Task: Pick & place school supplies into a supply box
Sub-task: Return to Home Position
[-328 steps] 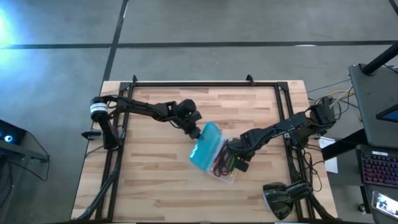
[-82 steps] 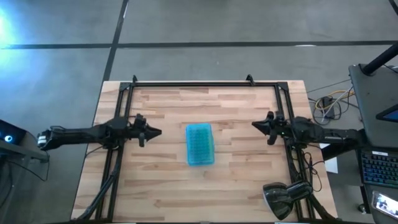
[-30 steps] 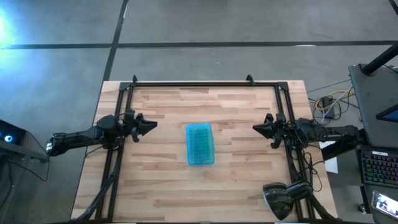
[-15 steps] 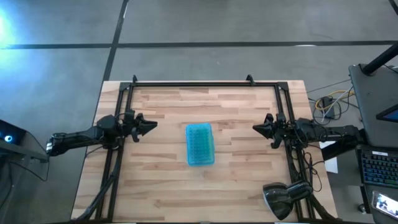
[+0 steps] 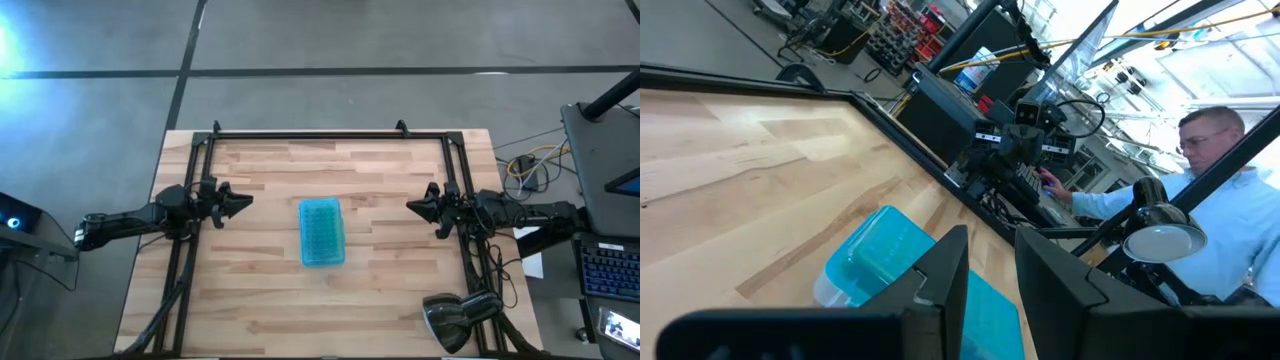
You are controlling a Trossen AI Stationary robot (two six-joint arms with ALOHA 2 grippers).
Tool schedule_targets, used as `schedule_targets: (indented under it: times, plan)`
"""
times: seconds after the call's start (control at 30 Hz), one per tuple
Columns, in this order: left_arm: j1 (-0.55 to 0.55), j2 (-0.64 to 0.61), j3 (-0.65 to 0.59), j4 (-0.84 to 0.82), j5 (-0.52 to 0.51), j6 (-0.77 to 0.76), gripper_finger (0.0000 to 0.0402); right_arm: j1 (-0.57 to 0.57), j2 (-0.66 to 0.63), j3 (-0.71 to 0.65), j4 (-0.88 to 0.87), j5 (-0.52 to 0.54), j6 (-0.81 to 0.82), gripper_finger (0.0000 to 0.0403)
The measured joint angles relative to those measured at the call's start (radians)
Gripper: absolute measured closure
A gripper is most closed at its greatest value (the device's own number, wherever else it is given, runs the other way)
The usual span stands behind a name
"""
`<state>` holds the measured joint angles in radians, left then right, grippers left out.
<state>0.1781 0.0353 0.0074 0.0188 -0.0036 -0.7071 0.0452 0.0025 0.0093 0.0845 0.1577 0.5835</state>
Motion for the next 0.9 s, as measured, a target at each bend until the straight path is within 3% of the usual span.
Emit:
schedule_targets:
  times: [0.9]
  plan:
    - [0.000,0.000,0.000,0.000,0.000,0.000,0.0331,0.000,0.000,0.000,0.000,0.000,0.000,0.0394]
